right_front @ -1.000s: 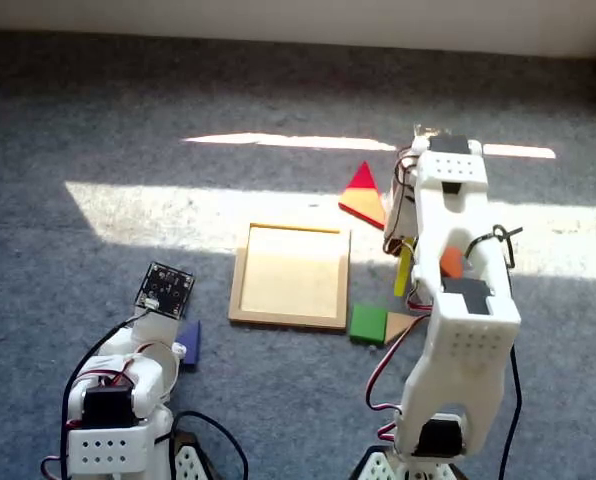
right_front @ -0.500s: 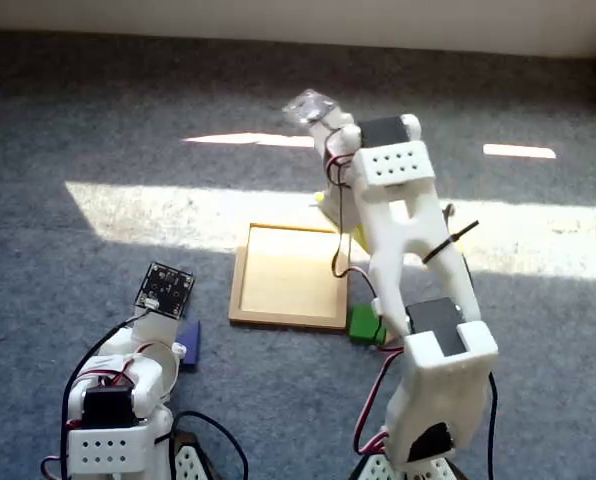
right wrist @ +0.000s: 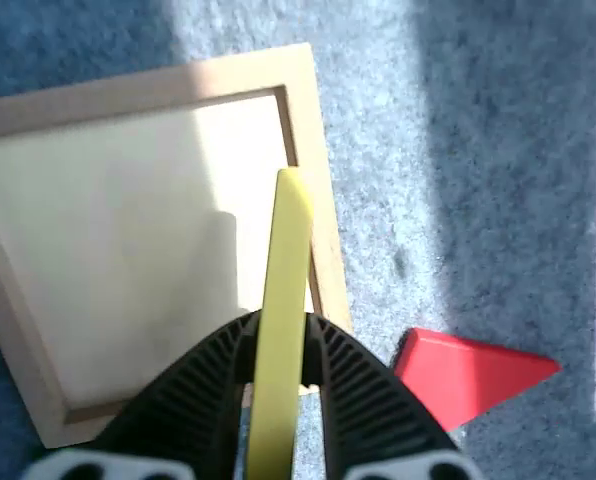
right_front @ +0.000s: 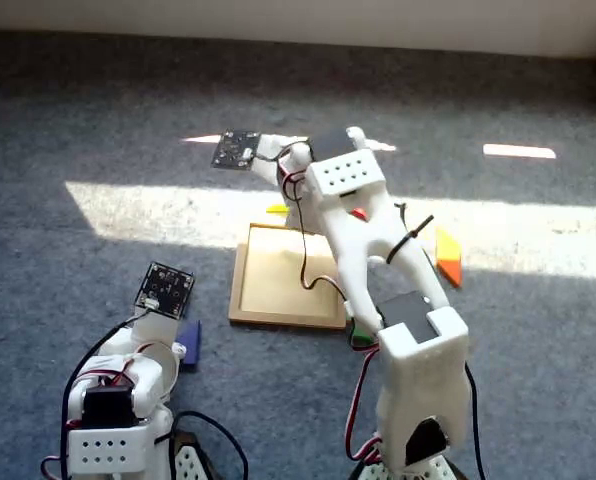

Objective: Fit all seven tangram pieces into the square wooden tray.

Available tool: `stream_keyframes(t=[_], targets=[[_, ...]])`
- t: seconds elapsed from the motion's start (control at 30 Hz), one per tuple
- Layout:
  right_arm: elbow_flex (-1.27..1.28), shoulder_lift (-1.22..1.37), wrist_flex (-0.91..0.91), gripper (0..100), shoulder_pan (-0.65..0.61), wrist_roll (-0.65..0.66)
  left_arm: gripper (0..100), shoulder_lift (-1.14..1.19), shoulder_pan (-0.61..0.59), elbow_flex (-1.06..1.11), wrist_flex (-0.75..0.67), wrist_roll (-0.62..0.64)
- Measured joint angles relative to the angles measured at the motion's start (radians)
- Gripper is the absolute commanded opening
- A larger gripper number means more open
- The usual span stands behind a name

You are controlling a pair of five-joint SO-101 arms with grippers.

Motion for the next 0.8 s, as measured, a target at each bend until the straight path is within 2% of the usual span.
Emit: stream_keyframes(t=[0.2, 0.4, 0.47, 0.8], targets=[[0.000, 0.081, -0.095, 1.5, -0.052, 0.003, 1, 0.000, 0.000, 0.000, 0.000, 0.000], [-0.005, 0.167, -0.114, 19.0, -0.055, 0.003, 1, 0.000, 0.000, 0.000, 0.000, 0.000], [-0.006, 0.167, -0.112, 21.4, -0.058, 0.003, 1, 0.000, 0.000, 0.000, 0.000, 0.000], [-0.006, 0.147, 0.120, 21.4, -0.117, 0.003, 1, 0.000, 0.000, 0.000, 0.000, 0.000]])
